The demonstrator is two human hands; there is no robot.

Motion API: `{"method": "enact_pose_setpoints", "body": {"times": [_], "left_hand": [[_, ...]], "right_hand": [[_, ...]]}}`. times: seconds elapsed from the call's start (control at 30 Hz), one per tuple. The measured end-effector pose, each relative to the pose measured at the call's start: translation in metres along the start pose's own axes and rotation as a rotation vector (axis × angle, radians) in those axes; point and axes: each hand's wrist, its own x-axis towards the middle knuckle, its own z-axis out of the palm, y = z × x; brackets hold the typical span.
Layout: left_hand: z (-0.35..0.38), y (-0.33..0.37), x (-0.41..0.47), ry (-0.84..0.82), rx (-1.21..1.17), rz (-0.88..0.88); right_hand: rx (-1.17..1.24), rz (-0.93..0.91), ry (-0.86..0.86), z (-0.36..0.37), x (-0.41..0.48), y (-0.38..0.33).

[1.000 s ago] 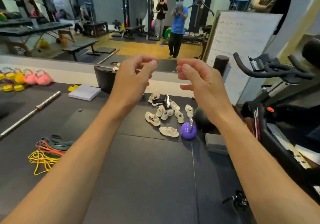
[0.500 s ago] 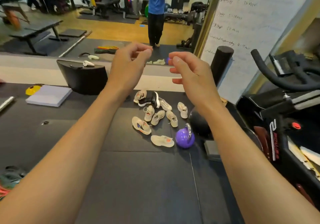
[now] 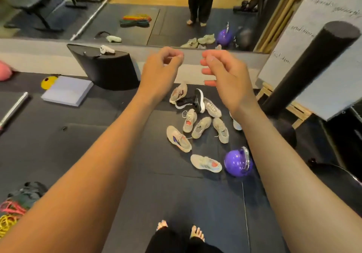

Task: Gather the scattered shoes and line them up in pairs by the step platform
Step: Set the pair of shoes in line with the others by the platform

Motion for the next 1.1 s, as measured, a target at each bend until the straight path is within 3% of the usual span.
{"method": "enact_pose_setpoints", "body": {"times": [0.3,0.53,0.73,0.87,0.97,1.1], "left_hand": [[0.094,-0.23,0.153,-0.068,0.01,-0.207],[0.193,-0.448,0.184,-0.132,0.108,-0.446],[0.283,-0.615,0.178,-0.163,0.193,-0.594],[0.342,-0.708,0.153,-0.38,0.293,-0.787],[0.37,-0.755,0.139,-0.6,0.313,-1.117],[0.393,-0.789,0.131,-0.661,0.35,-1.112]], "right_hand": [[0.018,0.254,-0.002,0.089,0.147,0.203],[0.045,0.481,-0.02,0.148,0.2,0.414],[0.036,0.545,-0.09,0.19,0.208,0.58],[0.014,0.605,-0.11,0.204,0.197,0.661],[-0.015,0.639,-0.107,0.21,0.188,0.704],[-0.014,0.696,-0.12,0.215,0.178,0.737]]}}
